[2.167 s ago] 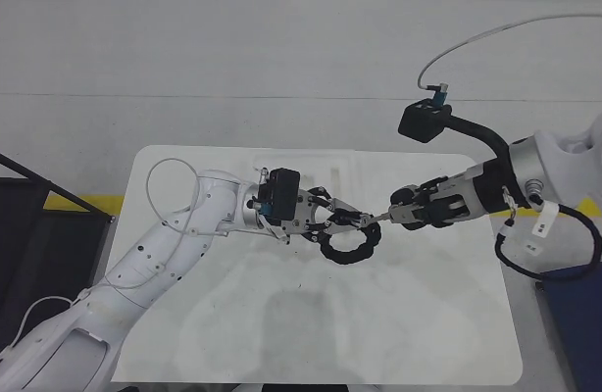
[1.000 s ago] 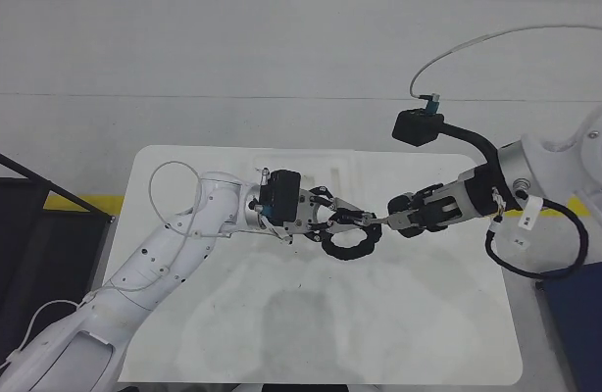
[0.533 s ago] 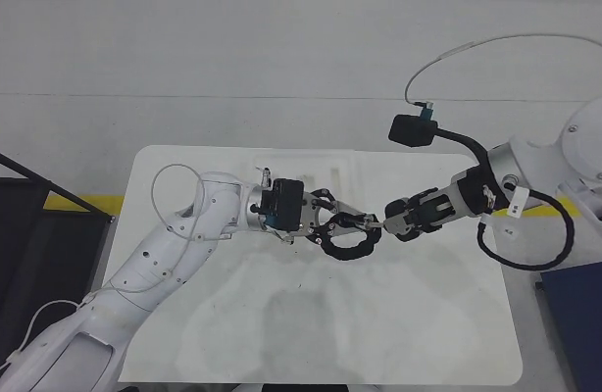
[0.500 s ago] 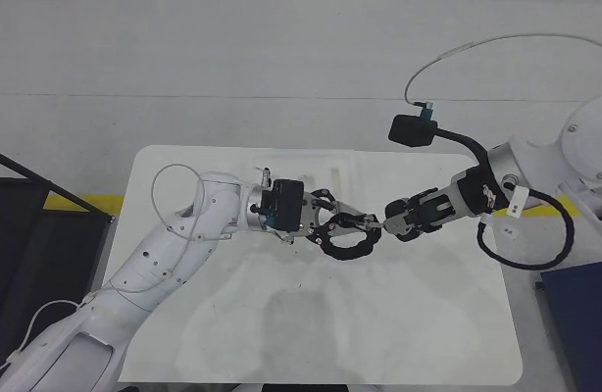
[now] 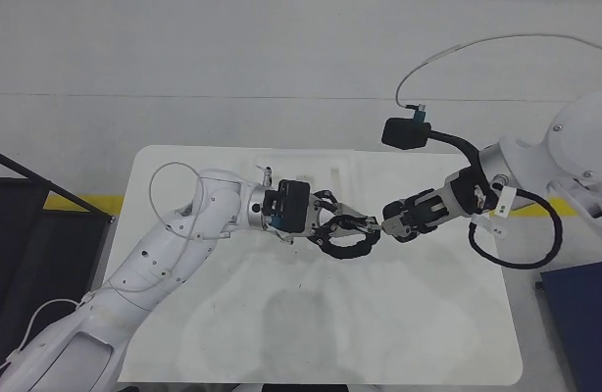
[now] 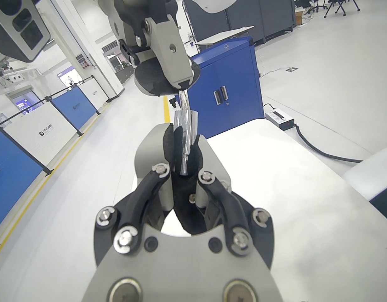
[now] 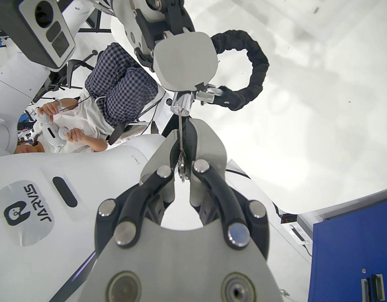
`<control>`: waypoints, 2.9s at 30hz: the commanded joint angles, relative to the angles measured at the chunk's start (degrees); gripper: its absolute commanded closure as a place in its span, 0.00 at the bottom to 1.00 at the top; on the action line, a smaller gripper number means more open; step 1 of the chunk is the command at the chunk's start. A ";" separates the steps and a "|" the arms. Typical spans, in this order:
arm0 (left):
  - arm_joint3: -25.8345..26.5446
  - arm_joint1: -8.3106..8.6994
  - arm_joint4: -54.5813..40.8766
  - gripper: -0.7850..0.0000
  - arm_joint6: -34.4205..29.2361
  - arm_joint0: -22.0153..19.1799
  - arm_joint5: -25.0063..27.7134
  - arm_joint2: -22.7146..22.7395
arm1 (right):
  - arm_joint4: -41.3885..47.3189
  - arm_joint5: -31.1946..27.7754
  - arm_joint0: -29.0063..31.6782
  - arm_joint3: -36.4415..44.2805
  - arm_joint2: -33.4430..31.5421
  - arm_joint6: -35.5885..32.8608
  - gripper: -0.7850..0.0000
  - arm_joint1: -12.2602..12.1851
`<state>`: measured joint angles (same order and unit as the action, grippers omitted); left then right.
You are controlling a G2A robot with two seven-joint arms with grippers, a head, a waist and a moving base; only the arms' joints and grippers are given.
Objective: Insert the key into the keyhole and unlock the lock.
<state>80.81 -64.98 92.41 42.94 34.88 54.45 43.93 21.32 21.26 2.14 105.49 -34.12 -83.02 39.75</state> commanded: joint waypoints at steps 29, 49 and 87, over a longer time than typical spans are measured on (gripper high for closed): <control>0.07 -0.57 -0.19 1.00 -2.34 -0.02 2.44 -0.64 | -0.08 1.47 -3.23 0.04 5.21 1.47 1.00 1.01; -2.40 -0.98 -9.44 1.00 -6.14 0.35 3.55 -2.72 | -1.43 2.77 -4.89 -1.47 7.65 3.10 0.61 2.14; -0.50 3.64 -54.82 1.00 -31.70 1.39 3.55 -4.38 | -4.07 -25.91 4.14 -0.06 -9.86 2.44 0.00 -4.59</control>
<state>80.22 -61.46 37.86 11.87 36.20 58.00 39.52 17.23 -4.71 6.33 105.45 -44.03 -80.57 35.13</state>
